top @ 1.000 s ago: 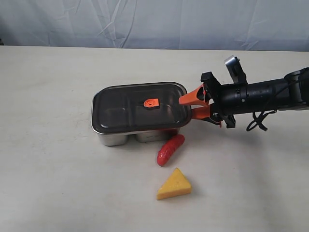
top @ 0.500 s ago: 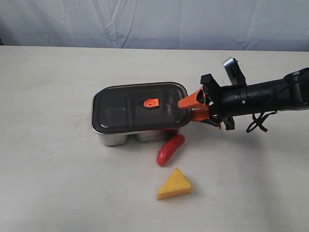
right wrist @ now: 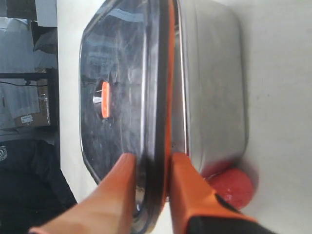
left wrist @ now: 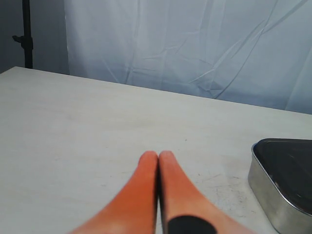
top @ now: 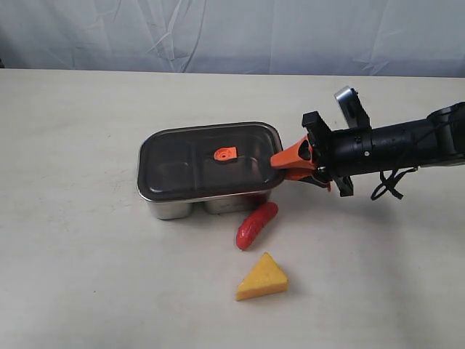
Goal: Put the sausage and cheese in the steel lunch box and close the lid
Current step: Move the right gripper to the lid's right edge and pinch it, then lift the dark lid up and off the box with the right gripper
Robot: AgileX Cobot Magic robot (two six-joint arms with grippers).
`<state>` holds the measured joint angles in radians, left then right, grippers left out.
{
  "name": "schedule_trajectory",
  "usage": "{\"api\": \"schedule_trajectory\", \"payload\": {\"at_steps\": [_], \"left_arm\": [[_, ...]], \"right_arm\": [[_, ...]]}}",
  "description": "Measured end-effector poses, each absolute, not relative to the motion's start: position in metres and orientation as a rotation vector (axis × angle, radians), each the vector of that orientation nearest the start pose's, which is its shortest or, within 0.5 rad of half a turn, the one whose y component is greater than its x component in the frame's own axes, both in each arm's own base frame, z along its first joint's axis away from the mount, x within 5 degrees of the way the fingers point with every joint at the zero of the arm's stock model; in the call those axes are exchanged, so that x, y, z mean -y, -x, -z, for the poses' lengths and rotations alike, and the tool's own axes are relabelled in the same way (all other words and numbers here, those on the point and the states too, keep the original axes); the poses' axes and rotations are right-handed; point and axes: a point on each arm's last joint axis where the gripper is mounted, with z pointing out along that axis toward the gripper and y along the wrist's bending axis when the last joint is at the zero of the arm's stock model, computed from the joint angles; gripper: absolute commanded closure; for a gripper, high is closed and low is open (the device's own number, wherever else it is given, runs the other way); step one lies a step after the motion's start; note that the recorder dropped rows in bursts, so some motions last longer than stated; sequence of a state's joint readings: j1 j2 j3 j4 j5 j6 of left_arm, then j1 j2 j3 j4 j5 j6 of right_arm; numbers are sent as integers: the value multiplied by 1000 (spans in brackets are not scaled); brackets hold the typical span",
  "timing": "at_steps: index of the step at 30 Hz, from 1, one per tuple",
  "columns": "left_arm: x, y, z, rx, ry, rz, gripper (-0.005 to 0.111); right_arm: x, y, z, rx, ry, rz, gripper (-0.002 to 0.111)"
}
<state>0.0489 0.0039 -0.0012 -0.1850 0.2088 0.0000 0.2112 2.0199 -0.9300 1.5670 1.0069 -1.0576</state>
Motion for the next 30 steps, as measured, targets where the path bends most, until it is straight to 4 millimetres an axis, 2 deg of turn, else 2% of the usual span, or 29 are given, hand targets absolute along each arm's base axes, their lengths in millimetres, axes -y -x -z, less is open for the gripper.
{"api": "schedule_trajectory", "payload": {"at_steps": [3,15,30], "left_arm": [[1,-56,-195,-1685,166,131,107],[1,-56,-195,-1685,166,131,107],[1,-56,-195,-1685,166,131,107]], "right_arm": [[-146,-313,-120,-2575,18,-1570,109],[-146,-313,-120,-2576,10,-1579,109],[-149,-313,-126,-2528,-22,-1672,109]]}}
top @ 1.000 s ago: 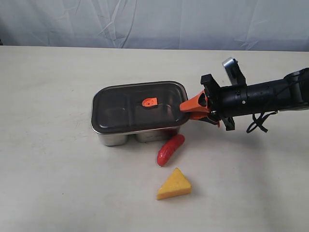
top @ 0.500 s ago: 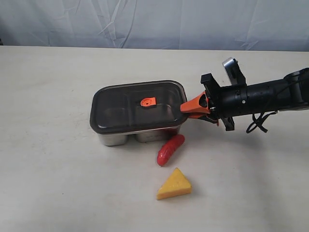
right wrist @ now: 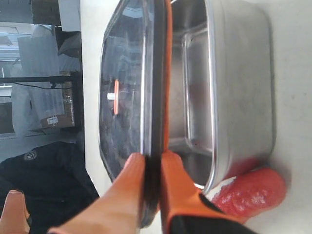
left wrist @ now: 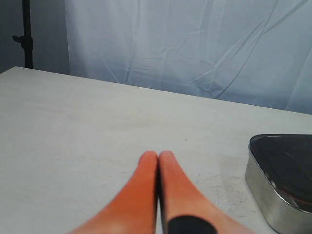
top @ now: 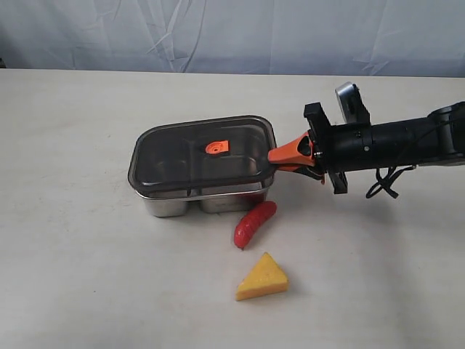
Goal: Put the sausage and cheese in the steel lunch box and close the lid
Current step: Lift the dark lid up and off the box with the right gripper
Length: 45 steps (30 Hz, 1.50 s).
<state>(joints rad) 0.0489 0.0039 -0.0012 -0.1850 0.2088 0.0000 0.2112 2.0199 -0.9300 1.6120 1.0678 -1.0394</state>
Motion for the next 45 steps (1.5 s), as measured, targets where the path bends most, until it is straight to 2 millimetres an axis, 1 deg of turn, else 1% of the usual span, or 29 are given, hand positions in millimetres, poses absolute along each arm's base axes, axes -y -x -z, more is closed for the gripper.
{"api": "schedule_trajectory", "payload": {"at_steps": [9,13,18,25,28,31,36,40,45], "left_arm": [[1,-56,-195,-1685,166,131,107],[1,-56,-195,-1685,166,131,107],[1,-56,-195,-1685,166,131,107],[1,-56,-195,-1685,167,133,107],[1,-56,-195,-1685,167,133,107],[1,-56,-195,-1685,167,133,107],[1,-56,-195,-1685,167,133,107],[1,-56,-195,-1685,167,133,107],[1,-56,-195,-1685,167,133,107]], "right_arm": [[-149,-313,-126,-2509,28,-1668,109],[-151,-312,-131,-2455,54,-1733,109],[-152,-314,-135,-2404,16,-1776,109],[-152,-317,-137,-2369,11,-1774,109],[-151,-317,-146,-2345,42,-1733,109],[-149,-318,-165,-2306,79,-1648,109],[-142,-317,-210,-2220,119,-1453,109],[-133,-315,-250,-2177,189,-1229,109],[-116,-304,-299,-2153,271,-909,109]]}}
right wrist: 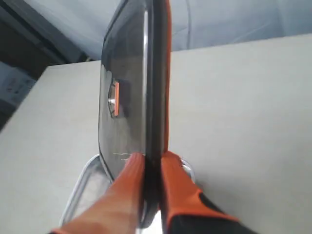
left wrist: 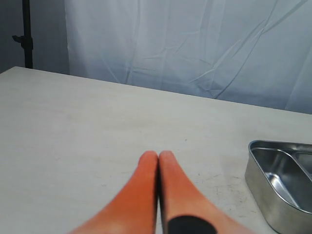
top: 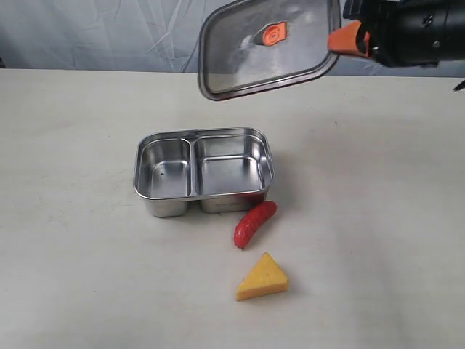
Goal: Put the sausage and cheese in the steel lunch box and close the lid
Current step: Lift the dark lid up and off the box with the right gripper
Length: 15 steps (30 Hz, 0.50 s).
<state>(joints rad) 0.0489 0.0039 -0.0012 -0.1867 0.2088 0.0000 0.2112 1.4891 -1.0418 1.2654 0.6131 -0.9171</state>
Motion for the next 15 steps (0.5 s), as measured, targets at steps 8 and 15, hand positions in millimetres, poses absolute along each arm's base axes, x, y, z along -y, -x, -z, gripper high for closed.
{"api": "schedule_trajectory", "payload": {"at_steps": [8,15], "left_arm": [[1,-56,-195,-1685,167,133,107],[1,-56,-195,-1685,167,133,107]], "right_arm": [[-83,-273,-355,-2127,460,-361,109],[-59,-249,-357,-2272,671,-17,109]]}}
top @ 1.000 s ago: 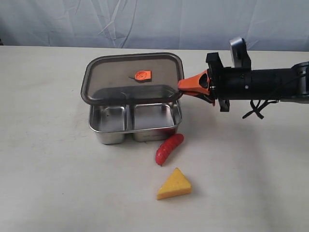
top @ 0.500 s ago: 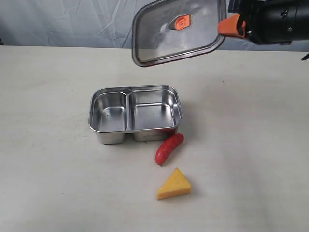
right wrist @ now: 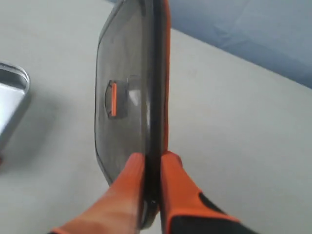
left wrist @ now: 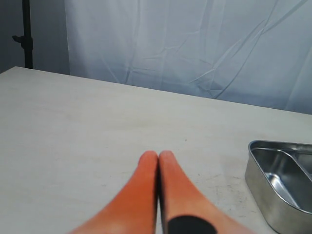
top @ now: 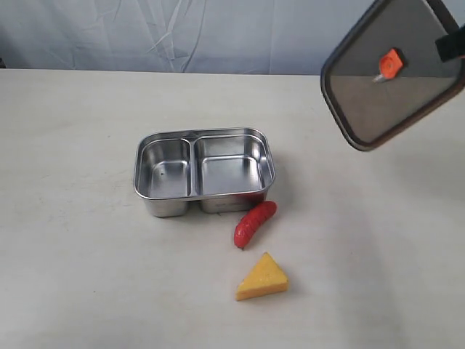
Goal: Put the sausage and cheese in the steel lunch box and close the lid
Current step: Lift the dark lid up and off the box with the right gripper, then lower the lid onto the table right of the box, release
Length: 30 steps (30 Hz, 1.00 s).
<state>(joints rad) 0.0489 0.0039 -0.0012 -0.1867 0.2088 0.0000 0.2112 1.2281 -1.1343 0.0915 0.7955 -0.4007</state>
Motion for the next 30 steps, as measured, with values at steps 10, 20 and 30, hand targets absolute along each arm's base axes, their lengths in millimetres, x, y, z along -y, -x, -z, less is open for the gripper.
{"api": "schedule_trajectory", "payload": {"at_steps": [10,20,30], "left_arm": [[1,-56,-195,-1685,167,133,107],[1,-56,-195,-1685,167,133,107],[1,-56,-195,-1685,167,133,107]], "right_arm": [[-47,-240,-349,-2401,782,157,109],[-77,-246,-338,-2352,978,437,109],[-148,-250,-295,-2289,1331,625,109]]}}
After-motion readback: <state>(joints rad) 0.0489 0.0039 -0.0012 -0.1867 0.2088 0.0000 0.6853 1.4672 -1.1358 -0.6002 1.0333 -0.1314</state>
